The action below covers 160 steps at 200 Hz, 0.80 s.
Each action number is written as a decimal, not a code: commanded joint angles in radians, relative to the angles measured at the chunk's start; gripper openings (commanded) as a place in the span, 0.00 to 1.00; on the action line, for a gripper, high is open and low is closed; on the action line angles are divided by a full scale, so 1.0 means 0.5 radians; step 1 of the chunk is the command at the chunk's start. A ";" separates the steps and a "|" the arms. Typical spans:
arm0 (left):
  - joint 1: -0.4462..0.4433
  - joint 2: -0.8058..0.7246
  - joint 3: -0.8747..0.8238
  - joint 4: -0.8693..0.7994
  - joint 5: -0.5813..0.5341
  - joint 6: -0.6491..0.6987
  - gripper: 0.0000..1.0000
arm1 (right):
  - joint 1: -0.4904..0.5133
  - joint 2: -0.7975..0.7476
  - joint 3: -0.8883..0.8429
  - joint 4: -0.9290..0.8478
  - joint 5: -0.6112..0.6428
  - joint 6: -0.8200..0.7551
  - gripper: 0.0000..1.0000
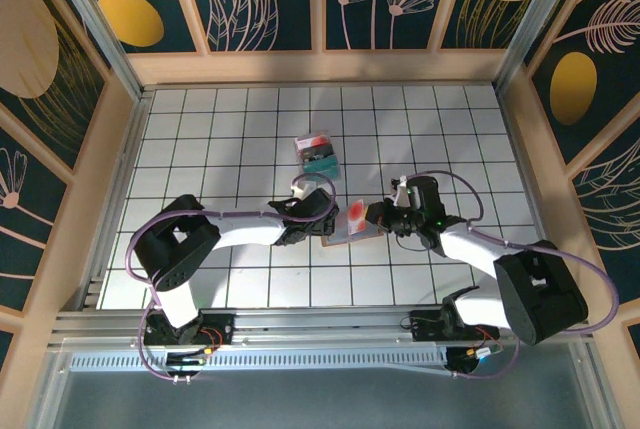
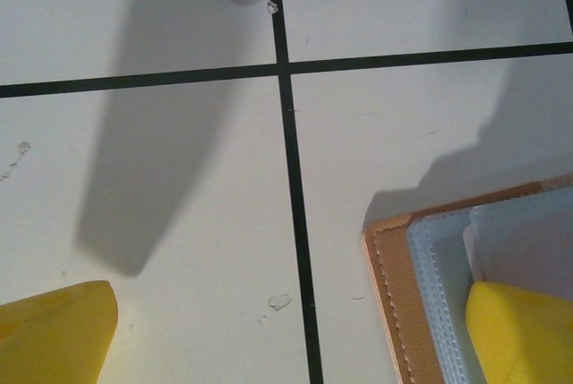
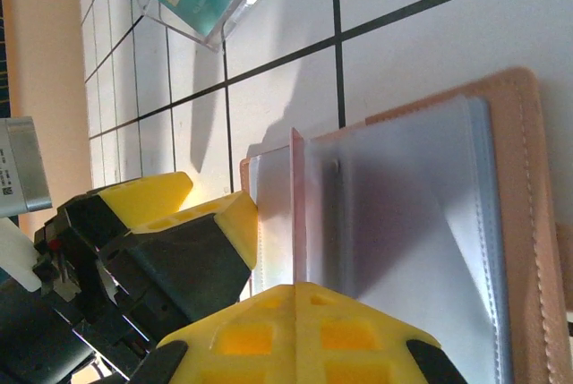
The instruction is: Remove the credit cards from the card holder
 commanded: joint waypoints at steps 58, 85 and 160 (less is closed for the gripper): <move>0.000 -0.263 0.062 -0.141 -0.020 -0.045 0.99 | -0.030 -0.165 -0.063 -0.001 0.069 -0.045 0.00; 0.006 -0.329 0.062 0.010 0.081 -0.125 0.97 | -0.028 -0.180 -0.090 0.124 -0.002 0.019 0.00; 0.133 -0.533 -0.292 0.901 0.544 -0.342 0.88 | -0.031 -0.332 -0.177 0.513 -0.074 0.171 0.00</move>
